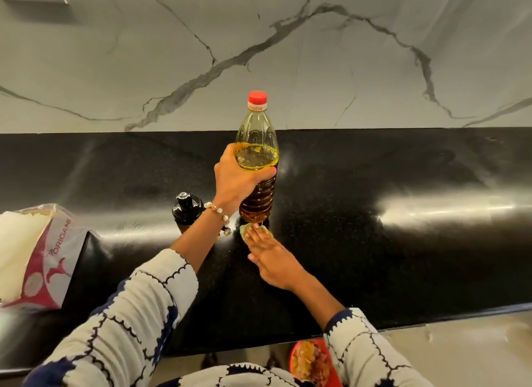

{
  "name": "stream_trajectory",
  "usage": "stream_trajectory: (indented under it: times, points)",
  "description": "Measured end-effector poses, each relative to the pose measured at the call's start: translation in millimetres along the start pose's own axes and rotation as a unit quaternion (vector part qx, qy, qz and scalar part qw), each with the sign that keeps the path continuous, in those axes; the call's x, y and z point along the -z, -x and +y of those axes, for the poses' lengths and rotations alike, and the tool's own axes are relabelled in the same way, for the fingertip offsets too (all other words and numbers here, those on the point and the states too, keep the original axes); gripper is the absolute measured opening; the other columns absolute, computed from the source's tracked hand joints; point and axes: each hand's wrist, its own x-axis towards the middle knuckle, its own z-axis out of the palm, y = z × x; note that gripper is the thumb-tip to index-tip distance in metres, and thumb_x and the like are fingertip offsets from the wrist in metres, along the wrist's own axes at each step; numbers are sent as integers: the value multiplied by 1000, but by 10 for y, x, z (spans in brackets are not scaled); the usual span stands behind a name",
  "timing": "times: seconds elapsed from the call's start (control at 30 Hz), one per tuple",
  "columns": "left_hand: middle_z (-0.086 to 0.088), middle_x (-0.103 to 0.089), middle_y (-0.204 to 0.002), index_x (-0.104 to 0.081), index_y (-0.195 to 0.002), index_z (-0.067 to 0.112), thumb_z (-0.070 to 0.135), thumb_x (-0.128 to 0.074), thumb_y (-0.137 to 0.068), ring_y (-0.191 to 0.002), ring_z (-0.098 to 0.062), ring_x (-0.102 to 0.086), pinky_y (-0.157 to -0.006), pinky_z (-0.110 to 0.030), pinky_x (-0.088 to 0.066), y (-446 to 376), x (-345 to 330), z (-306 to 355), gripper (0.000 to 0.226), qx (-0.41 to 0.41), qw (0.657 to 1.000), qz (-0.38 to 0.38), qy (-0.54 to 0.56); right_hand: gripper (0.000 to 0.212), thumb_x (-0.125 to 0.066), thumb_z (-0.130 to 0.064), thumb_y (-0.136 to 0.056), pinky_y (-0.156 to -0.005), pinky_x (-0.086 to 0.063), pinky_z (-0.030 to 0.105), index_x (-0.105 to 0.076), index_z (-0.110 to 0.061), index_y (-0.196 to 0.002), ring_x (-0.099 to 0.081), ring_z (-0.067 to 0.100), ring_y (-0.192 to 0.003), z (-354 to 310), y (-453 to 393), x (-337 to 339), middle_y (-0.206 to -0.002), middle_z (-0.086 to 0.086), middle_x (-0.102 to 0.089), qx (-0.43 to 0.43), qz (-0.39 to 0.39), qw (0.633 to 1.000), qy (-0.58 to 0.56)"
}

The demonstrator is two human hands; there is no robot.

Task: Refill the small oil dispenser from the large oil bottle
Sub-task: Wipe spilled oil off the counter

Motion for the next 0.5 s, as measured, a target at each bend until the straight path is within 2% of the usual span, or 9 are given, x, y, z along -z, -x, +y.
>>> stream_trajectory:
  times: [0.07,0.13,0.2,0.27,0.33,0.4,0.43,0.5]
  points:
    - [10,-66,-100,-57,-109,26,35,-91,-49,-94,-5,-64,-83,-28,-56,-8,-58,-21,69,6,1000,-3,6,57,-37,-21,-102,-120,4,30,-11,-14,-153,8,11,-145,273,150,89,-156,-4,5,19,-10,1000,-18]
    - [10,-66,-101,-57,-110,25,36,-91,-48,-95,-6,-64,-83,-30,-56,3,-113,-31,72,9,1000,-7,9,57,-42,-17,-100,-119,3,27,-17,-15,-152,5,8,-144,600,362,168,-153,-8,0,-39,37,997,-60]
    - [10,-65,-103,-56,-111,25,34,-91,-51,-96,-5,-63,-82,-27,-55,31,-171,-30,71,12,1000,-16,11,55,-47,-8,-96,-119,-2,29,-29,-9,-148,-8,19,-147,942,580,217,-156,2,-17,-128,120,980,-97]
    - [10,-64,-104,-55,-113,25,32,-91,-53,-97,-6,-62,-82,-25,-54,66,-230,-33,70,15,1000,-20,16,50,-47,-3,-94,-118,-4,31,-37,-1,-143,-17,32,-146,1168,693,227,-153,17,-29,-224,167,955,-101]
    - [10,-64,-105,-54,-113,25,31,-91,-55,-99,-7,-62,-81,-23,-52,85,-287,-16,69,16,999,-20,24,52,-43,-9,-97,-120,-3,34,-29,3,-145,-15,35,-146,1138,648,191,-154,23,-25,-324,176,927,-68]
    - [10,-63,-105,-54,-113,25,30,-91,-55,-99,-7,-61,-80,-23,-51,86,-360,8,69,16,999,-22,29,58,-40,-18,-99,-121,-5,40,-18,5,-148,-11,35,-147,868,543,109,-155,26,-18,-380,196,903,-28]
    - [10,-63,-105,-54,-113,25,30,-91,-55,-100,-8,-61,-81,-24,-52,84,-377,9,70,15,999,-23,27,60,-38,-21,-100,-121,-6,41,-15,5,-149,-8,34,-147,689,484,59,-156,25,-14,-373,194,907,-21]
    - [8,-64,-106,-55,-114,24,31,-92,-52,-100,-9,-62,-85,-30,-55,88,-454,16,73,8,999,-32,22,61,-36,-23,-101,-121,-6,43,-10,0,-151,0,31,-148,434,430,-33,-159,20,-6,-279,157,947,-28]
